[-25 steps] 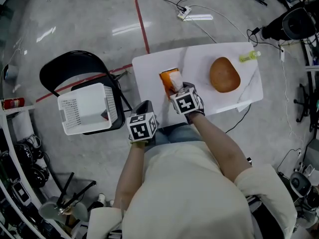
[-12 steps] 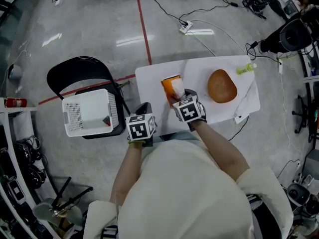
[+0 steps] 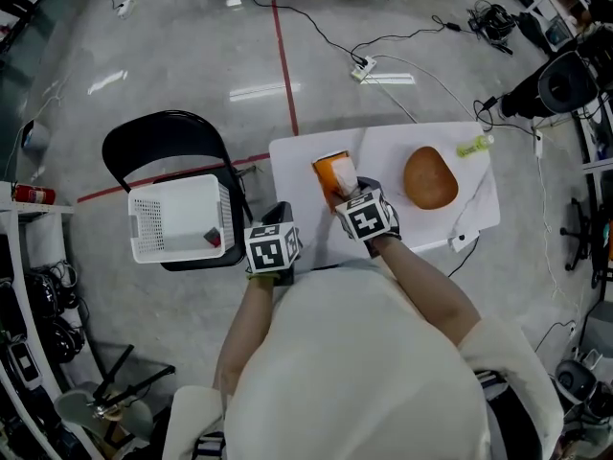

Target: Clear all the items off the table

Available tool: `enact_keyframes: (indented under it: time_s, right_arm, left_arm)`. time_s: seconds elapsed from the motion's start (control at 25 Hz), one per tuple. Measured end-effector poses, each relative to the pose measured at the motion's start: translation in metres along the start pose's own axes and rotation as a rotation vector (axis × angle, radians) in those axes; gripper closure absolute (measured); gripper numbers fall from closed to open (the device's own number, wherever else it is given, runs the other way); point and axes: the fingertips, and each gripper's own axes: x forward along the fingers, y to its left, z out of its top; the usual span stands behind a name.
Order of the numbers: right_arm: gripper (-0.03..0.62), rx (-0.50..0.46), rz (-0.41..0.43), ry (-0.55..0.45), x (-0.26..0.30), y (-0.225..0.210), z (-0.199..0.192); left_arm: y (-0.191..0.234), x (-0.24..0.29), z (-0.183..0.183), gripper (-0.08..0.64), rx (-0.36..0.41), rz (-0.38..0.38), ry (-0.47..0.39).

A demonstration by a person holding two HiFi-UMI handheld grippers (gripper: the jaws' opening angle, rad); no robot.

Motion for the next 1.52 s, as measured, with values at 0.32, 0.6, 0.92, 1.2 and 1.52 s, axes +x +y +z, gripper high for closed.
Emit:
enact_keyframes:
  time_s: [0.32,0.6,0.92,1.2,1.52]
  right_arm:
    - [0.351,-0.023,0.03,-0.012,0.005,0.034,0.028]
    - [0.351,-0.069,0.075,-0.014,0.014,0.072,0.043]
    - [0.351,-0.135,0.122,-0.013,0.025,0.117,0.058]
    - [0.351,-0.197,0.171,-0.002,0.038,0.158,0.07]
    - [0.351,-0.278,0.235,0.009,0.051,0.208,0.082]
  left_arm:
    - [0.039,-0.023,-0.001,0.552,-0.049,0.049,-0.024]
    - [0.076,-0.046,-0.009,0.552,-0.111,0.102,-0.045]
    - [0.114,-0.07,-0.024,0.552,-0.171,0.153,-0.062]
    - [0.146,-0.09,-0.034,0.552,-0.222,0.196,-0.075]
    - [0.182,-0.112,-0.052,0.552,-0.293,0.252,-0.089]
